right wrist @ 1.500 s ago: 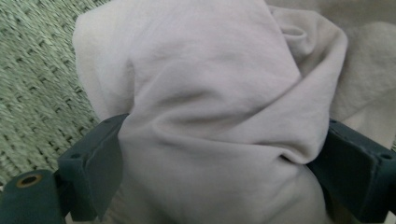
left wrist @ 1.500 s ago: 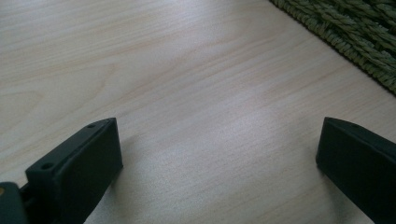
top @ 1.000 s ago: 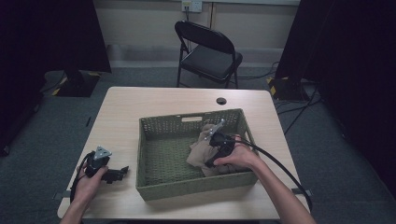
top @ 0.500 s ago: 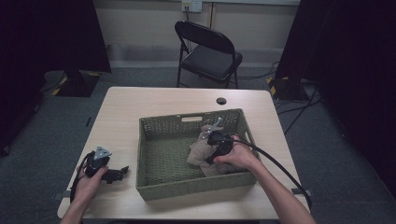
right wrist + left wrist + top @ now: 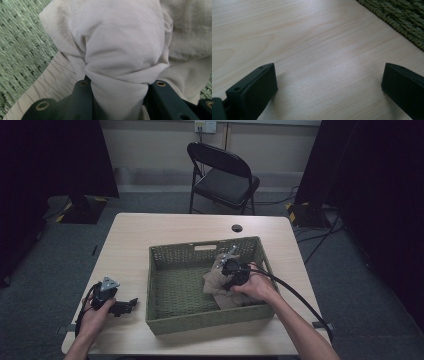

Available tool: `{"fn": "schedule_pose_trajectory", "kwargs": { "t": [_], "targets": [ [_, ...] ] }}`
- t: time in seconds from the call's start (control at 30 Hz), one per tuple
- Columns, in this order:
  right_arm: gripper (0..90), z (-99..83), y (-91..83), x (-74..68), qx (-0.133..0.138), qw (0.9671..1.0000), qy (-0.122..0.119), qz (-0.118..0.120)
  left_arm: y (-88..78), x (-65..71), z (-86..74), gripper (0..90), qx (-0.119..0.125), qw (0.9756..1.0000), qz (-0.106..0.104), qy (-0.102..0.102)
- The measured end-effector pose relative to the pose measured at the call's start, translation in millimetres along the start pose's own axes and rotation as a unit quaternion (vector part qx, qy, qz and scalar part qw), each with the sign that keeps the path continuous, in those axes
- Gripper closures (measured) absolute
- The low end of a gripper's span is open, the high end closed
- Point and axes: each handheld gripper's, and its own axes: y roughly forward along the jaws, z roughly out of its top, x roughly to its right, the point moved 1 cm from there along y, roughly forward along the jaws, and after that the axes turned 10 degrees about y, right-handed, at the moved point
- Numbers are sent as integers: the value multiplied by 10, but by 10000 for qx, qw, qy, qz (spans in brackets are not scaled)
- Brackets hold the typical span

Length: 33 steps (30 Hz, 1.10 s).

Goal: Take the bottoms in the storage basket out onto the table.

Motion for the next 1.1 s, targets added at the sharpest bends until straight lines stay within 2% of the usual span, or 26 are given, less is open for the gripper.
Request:
{"fn": "schedule_pose_trajectory", "kwargs": {
  "t": [0.1,0.17,0.27,0.43,0.47,0.53,0.63,0.7,0.73,0.8,0.9,1.03,1.07,1.1],
  "targets": [
    [680,-2,-70,22,191,9997,129,95,0,0,0,0,1,10000,-5,3],
    [681,-1,-89,28,235,9996,132,128,0,0,0,0,0,10000,-6,3],
    [684,-15,-182,32,493,9985,169,151,0,-1,0,0,0,10000,-5,5],
    [686,-46,-304,30,874,9954,275,286,0,0,0,0,0,10000,0,0],
    [687,-65,-366,48,1128,9924,363,341,0,0,0,0,0,10000,-5,4],
    [687,-71,-392,55,1193,9915,381,360,0,0,0,0,0,10000,-6,3],
    [688,-93,-514,74,1578,9853,477,446,0,-1,0,0,0,10000,-6,4],
    [688,-89,-560,65,1654,9840,495,448,0,0,0,0,0,10000,-5,3],
    [689,-94,-615,48,1799,9814,492,467,0,0,0,0,0,10000,-5,4],
    [688,-94,-633,42,1836,9806,484,488,0,0,0,0,1,10000,-5,3],
    [689,-92,-717,16,2033,9769,488,437,0,0,0,0,1,10000,-6,2],
    [689,-98,-813,38,2334,9695,577,483,0,0,0,0,-1,10000,-1,0],
    [689,-104,-855,58,2462,9657,628,541,0,-1,0,0,-1,10000,-6,5],
    [689,-104,-855,58,2462,9657,628,541,0,-1,0,0,-1,10000,-6,5]
  ]
}}
